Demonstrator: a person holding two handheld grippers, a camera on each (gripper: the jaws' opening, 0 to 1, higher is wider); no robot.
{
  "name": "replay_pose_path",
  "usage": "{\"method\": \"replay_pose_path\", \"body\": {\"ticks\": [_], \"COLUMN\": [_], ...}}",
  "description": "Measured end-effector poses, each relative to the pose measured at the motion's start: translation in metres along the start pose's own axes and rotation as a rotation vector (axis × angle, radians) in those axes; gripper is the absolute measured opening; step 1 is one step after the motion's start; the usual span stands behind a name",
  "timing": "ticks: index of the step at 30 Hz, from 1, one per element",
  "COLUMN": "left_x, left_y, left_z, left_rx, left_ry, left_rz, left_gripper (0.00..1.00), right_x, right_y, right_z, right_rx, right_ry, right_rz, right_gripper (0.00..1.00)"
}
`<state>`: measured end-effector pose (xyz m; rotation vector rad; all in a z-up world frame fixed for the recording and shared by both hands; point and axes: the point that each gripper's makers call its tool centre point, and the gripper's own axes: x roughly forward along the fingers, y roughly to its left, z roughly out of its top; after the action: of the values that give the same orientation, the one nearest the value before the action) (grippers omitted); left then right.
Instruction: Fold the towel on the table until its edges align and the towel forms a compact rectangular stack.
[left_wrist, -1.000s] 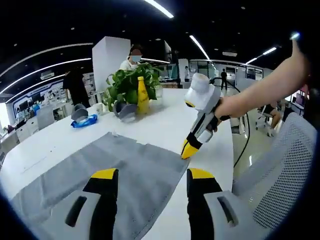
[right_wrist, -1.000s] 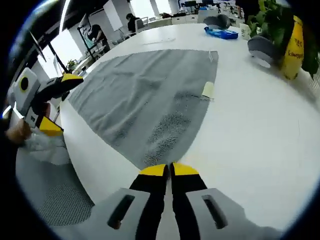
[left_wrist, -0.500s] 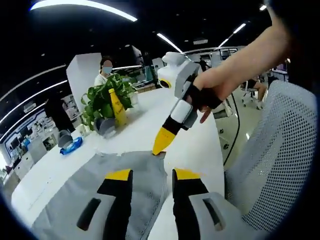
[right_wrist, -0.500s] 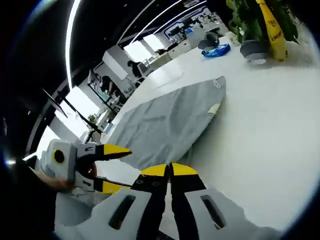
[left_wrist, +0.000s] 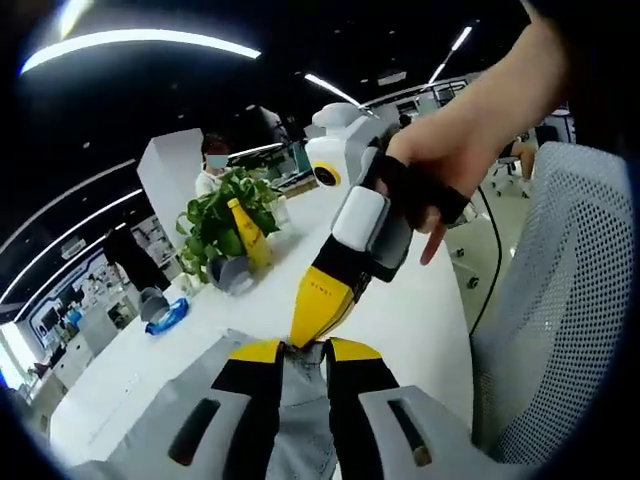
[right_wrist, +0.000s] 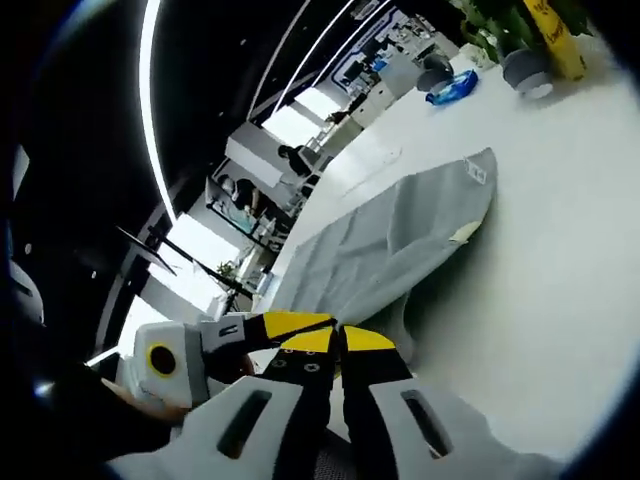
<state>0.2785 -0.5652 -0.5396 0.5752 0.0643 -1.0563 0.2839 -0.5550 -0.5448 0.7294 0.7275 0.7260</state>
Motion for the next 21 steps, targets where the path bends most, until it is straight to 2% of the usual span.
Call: {"method": "replay_pose_path", "body": {"ticks": [2, 5, 7, 10, 13, 15, 18, 19, 21], "left_x": [0.000, -0.001, -0.002, -0.002, -0.002, -0.003, -0.006, -0.008, -0.011], "left_y": [0.001, 0.006, 0.009, 0.009, 0.006, 0.005, 0.006, 0.006, 0.002], "left_z": [0.000, 0.002, 0.001, -0.004, -0.006, -0.007, -0.004, -0.003, 0.006], "left_rx": [0.008, 0.038, 0.008, -0.039, -0.058, -0.071, -0.126, -0.137, -0.156], "left_ry": [-0.002, -0.003, 0.002, 0.019, 0.034, 0.039, 0.036, 0.032, -0.006], "left_rz": [0.005, 0.028, 0.025, 0.014, -0.001, -0.007, -0.020, -0.025, -0.059], "left_gripper": [0.15, 0.11, 0.09, 0.04, 0.04, 0.03, 0.03, 0.03, 0.03], "right_x": [-0.001, -0.001, -0.002, -0.003, -0.003, -0.003, -0.005, -0.008, -0.010], "right_y": [0.000, 0.005, 0.003, 0.000, -0.002, -0.008, -0.019, -0.026, -0.032], "right_z": [0.002, 0.005, 0.005, 0.004, 0.002, 0.004, 0.015, 0.021, 0.029], "right_rx": [0.034, 0.173, 0.224, 0.249, 0.245, 0.203, 0.150, 0.105, 0.055], "right_ry": [-0.013, -0.066, -0.090, -0.099, -0.087, -0.066, -0.046, -0.028, -0.016], "right_rz": [0.012, 0.081, 0.094, 0.103, 0.101, 0.082, 0.042, 0.011, -0.024], "right_gripper": [0.00, 0.00, 0.00, 0.00, 0.00, 0.00, 0.00, 0.00, 0.00]}}
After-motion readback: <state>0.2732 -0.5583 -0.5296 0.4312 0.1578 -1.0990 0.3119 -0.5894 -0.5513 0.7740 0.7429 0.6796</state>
